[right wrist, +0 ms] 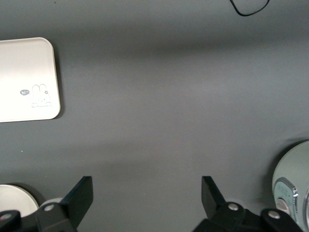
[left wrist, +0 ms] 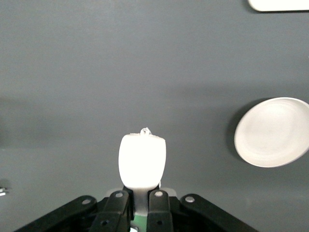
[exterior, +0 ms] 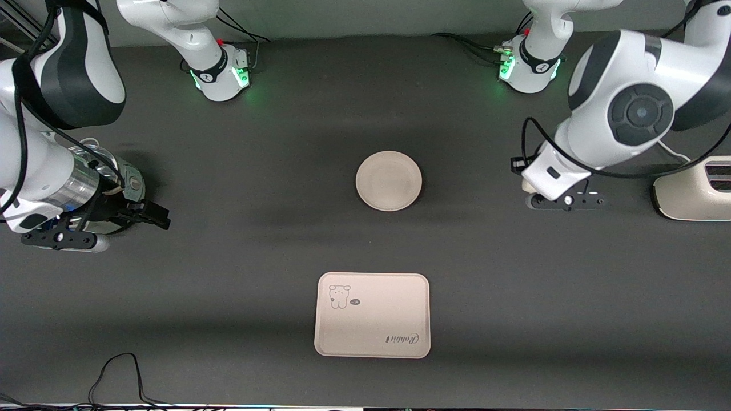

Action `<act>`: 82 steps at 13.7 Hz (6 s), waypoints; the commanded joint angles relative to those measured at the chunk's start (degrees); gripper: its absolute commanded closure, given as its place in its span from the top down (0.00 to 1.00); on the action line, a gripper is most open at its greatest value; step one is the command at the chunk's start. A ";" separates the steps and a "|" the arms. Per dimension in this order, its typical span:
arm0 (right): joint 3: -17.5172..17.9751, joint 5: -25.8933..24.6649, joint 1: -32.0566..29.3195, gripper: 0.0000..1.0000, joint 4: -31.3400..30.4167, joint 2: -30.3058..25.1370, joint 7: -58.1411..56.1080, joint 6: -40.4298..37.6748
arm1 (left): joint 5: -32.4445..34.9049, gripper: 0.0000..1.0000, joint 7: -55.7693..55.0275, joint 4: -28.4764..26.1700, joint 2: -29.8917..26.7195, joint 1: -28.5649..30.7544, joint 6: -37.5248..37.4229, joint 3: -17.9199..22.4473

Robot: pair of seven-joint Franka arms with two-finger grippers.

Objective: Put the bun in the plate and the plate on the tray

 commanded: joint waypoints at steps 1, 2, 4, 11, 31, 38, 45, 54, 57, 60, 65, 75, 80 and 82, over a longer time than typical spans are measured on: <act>0.72 0.65 0.03 0.99 3.36 2.78 1.34 -0.22 | -0.44 0.13 -9.30 3.23 1.44 -0.56 -0.84 -6.06; 0.73 0.65 0.03 0.99 3.98 3.49 1.43 -0.13 | -1.05 0.13 -13.08 3.23 1.97 -0.74 0.73 -8.35; 0.73 0.73 0.03 0.99 5.29 4.98 1.69 -0.13 | -2.90 0.13 -19.86 3.06 3.98 -3.27 4.77 -10.12; 3.80 0.56 0.03 1.00 6.80 8.67 7.40 0.57 | -0.53 0.14 -29.55 -7.28 11.55 -15.41 23.03 -10.04; 6.97 0.03 1.08 1.00 5.65 13.51 7.49 9.35 | 11.69 1.00 -40.80 -15.14 25.62 -19.90 46.10 -9.51; 7.66 -0.23 2.31 1.00 4.78 14.66 12.23 11.46 | 11.69 1.00 -40.89 -15.13 25.17 -19.81 45.92 -9.51; 11.09 -2.24 3.37 1.00 -5.84 14.31 12.32 21.91 | 11.69 1.00 -40.63 -14.96 22.12 -19.29 41.64 -9.51; 18.99 -10.32 7.15 1.00 -18.26 16.58 24.61 39.51 | 1.76 1.00 -7.81 -14.69 -0.91 -6.54 18.86 1.69; 24.43 -21.53 7.41 1.00 -17.73 20.26 36.53 39.77 | 1.75 1.00 3.98 -14.78 -5.14 -7.15 15.17 12.34; 28.75 -39.47 7.32 1.00 -17.11 25.63 52.53 39.77 | 3.24 1.00 9.37 -14.96 -8.48 -5.67 12.62 16.85; 32.10 -43.39 9.34 0.99 -17.73 28.28 60.48 39.51 | 3.34 1.00 14.65 -9.09 -9.72 1.81 7.61 17.64; 32.28 -45.50 9.61 0.16 -17.64 31.44 63.83 39.77 | 3.69 1.00 14.13 -5.64 -8.22 -4.25 4.88 24.41; 32.72 -42.96 8.64 0.00 -15.71 31.18 64.27 39.59 | 4.12 1.00 13.78 -3.62 -7.00 -3.90 2.33 24.59; 33.60 -39.09 7.51 0.00 -13.17 30.30 62.70 38.11 | 4.74 1.00 13.69 -3.80 -6.47 -3.73 2.15 24.59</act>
